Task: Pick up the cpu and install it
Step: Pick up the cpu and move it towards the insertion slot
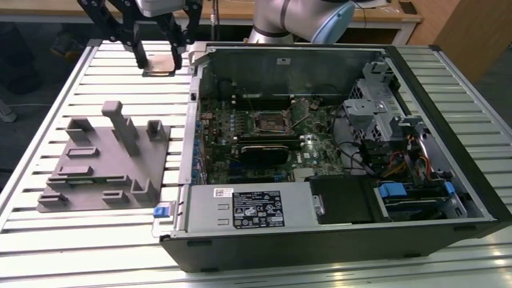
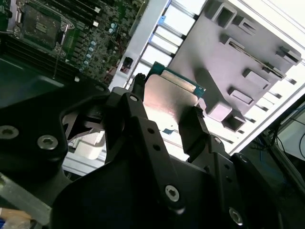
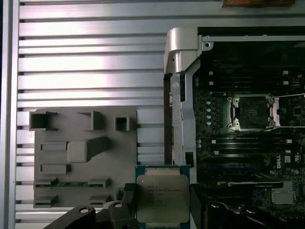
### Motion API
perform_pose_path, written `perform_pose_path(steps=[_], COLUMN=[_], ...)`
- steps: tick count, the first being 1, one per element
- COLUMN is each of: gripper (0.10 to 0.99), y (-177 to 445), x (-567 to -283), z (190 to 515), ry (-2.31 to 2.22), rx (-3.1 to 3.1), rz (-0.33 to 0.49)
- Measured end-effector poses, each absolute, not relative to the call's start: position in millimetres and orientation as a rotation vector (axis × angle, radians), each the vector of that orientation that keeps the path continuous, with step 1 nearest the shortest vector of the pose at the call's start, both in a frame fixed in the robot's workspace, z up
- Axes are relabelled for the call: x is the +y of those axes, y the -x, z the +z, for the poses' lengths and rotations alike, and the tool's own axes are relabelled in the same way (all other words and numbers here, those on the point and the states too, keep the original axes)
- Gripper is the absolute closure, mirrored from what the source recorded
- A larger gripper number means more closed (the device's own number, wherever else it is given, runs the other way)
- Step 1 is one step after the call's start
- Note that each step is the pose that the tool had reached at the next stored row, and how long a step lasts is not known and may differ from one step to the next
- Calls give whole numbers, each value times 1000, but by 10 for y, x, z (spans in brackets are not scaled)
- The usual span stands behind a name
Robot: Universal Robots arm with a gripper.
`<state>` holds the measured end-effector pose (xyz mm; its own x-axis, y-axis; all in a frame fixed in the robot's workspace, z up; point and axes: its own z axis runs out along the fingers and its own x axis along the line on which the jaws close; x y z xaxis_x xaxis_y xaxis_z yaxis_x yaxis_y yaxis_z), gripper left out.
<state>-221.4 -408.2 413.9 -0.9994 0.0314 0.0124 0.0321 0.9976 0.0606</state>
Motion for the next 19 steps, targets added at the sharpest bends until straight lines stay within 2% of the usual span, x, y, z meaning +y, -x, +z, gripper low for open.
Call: perform_pose_path(steps=[12,19], gripper=[549,549], y=[1919,1754], x=[-4070,-3970], z=[4138,4129], ry=[50,50], rx=[-3128,-3128], rz=[-95,-95])
